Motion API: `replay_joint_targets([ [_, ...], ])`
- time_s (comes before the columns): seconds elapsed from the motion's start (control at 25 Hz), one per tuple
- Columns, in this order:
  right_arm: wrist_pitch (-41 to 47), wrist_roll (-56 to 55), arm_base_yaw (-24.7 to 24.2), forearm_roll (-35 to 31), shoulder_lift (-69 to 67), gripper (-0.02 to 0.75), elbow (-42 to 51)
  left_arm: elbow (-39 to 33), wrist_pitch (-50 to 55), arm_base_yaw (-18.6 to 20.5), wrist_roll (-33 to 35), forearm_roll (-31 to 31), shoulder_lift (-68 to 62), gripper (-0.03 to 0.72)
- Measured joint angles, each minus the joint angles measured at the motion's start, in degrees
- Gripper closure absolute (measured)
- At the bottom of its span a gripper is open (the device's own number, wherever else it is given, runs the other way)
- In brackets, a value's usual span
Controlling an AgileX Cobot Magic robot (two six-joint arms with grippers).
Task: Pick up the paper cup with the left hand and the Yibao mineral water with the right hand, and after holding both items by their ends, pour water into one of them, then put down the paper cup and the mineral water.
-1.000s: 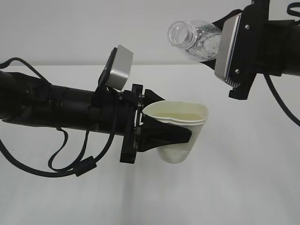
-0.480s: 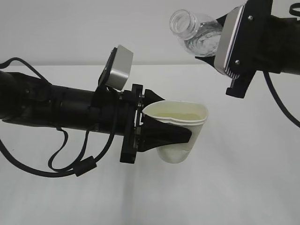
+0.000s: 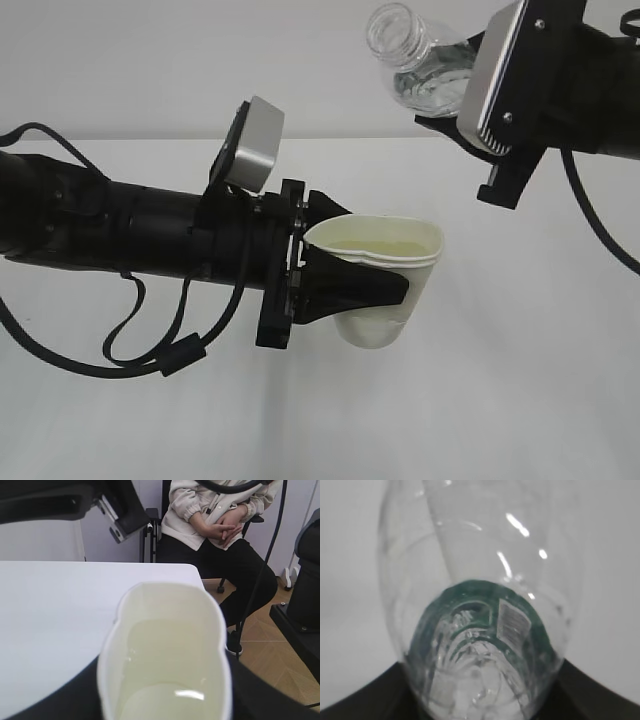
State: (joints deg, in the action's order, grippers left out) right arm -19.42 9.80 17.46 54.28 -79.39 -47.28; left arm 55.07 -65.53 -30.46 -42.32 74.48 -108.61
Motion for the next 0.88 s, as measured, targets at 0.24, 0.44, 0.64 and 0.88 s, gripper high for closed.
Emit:
replay_joint_targets([
  [0.24, 0.0, -4.2, 0.0, 0.0, 1.0, 0.318, 0.0, 0.0, 0.0, 0.0, 0.0, 0.0, 0.0, 0.343],
  [0.44, 0.0, -6.7, 0.0, 0.0, 1.4, 0.318, 0.0, 0.0, 0.0, 0.0, 0.0, -0.1, 0.0, 0.343],
  [0.64, 0.0, -9.8, 0.0, 0.0, 1.4, 0.318, 0.0, 0.0, 0.1, 0.0, 0.0, -0.1, 0.0, 0.343],
  [0.88, 0.0, -11.9, 0.0, 0.0, 1.4, 0.318, 0.0, 0.0, 0.1, 0.0, 0.0, -0.1, 0.0, 0.343],
])
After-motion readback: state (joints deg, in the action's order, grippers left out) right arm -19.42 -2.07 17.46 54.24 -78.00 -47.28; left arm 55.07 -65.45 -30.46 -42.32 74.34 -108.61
